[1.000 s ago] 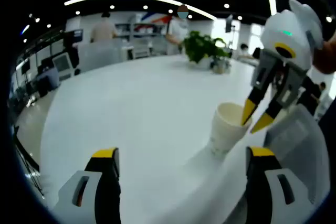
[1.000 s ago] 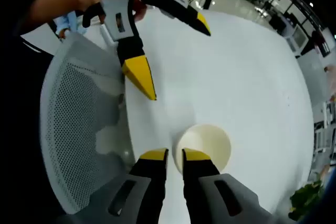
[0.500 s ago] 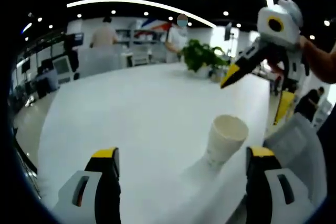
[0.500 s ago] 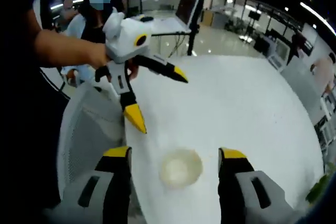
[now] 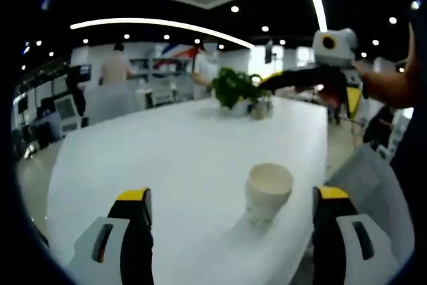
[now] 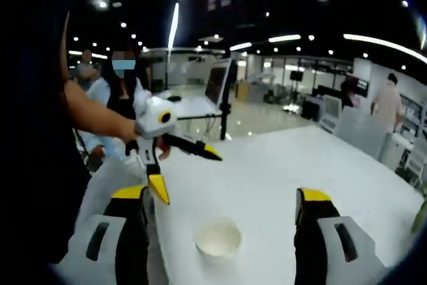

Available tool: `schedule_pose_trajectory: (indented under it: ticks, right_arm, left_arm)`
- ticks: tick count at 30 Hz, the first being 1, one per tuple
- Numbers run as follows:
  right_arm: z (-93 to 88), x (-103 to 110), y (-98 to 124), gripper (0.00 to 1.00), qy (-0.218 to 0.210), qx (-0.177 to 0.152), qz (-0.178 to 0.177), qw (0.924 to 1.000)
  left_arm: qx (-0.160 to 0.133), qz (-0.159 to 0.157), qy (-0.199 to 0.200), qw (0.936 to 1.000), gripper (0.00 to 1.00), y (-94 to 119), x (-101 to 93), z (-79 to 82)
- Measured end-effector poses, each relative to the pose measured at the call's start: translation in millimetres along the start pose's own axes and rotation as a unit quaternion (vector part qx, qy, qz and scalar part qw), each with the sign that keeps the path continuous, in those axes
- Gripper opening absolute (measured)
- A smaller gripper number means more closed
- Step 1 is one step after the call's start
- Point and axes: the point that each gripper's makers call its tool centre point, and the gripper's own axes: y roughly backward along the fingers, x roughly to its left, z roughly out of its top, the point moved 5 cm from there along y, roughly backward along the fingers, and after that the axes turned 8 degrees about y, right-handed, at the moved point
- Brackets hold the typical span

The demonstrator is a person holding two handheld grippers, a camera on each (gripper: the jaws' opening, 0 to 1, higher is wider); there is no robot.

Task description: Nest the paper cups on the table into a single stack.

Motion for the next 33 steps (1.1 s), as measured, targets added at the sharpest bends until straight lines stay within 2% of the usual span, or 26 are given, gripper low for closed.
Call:
schedule_pose_trajectory:
  ticks: [2, 4, 8, 14, 16, 24, 27, 33]
  right_arm:
    - [-4.8, -0.9, 4.4, 0.93, -0.012, -0.004, 0.0, 0.9999]
    - [-9.7, -1.8, 7.4, 1.0, -0.013, -0.013, -0.001, 0.9998]
    - [-26.3, -3.1, 10.5, 1.0, -0.02, -0.015, -0.005, 0.9997]
    - [-56.7, 2.4, 1.8, 1.0, -0.03, -0.002, -0.004, 0.9995]
    - [-62.9, 3.9, -0.7, 1.0, -0.031, 0.0, -0.002, 0.9995]
    - [-71.6, 10.2, -2.4, 1.0, -0.023, 0.008, 0.007, 0.9997]
    - [-80.1, 10.0, -3.1, 0.98, -0.028, 0.012, 0.008, 0.9995]
    - [-98.0, 11.7, -5.3, 0.93, -0.034, 0.031, 0.015, 0.9988]
  left_arm:
    - [-0.002, -0.005, -0.001, 1.0, 0.99, 1.1, -2.5, -1.1]
    - [-0.002, -0.003, 0.0, 1.0, 0.99, 1.6, -2.0, -1.8]
    - [-0.007, 0.001, 0.002, 1.0, 0.99, 3.5, -1.7, -1.8]
    - [-0.01, 0.003, -0.009, 0.9999, 0.99, 0.7, -3.5, -7.6]
    - [0.002, 0.002, -0.02, 0.9998, 0.99, -1.9, -4.7, -13.8]
    - [0.013, -0.007, -0.021, 0.9997, 0.99, -5.3, -8.2, -25.4]
    - [0.025, -0.014, -0.041, 0.9988, 0.99, -9.9, -12.8, -29.0]
    - [0.039, -0.028, -0.04, 0.998, 0.96, -25.1, -14.9, -38.1]
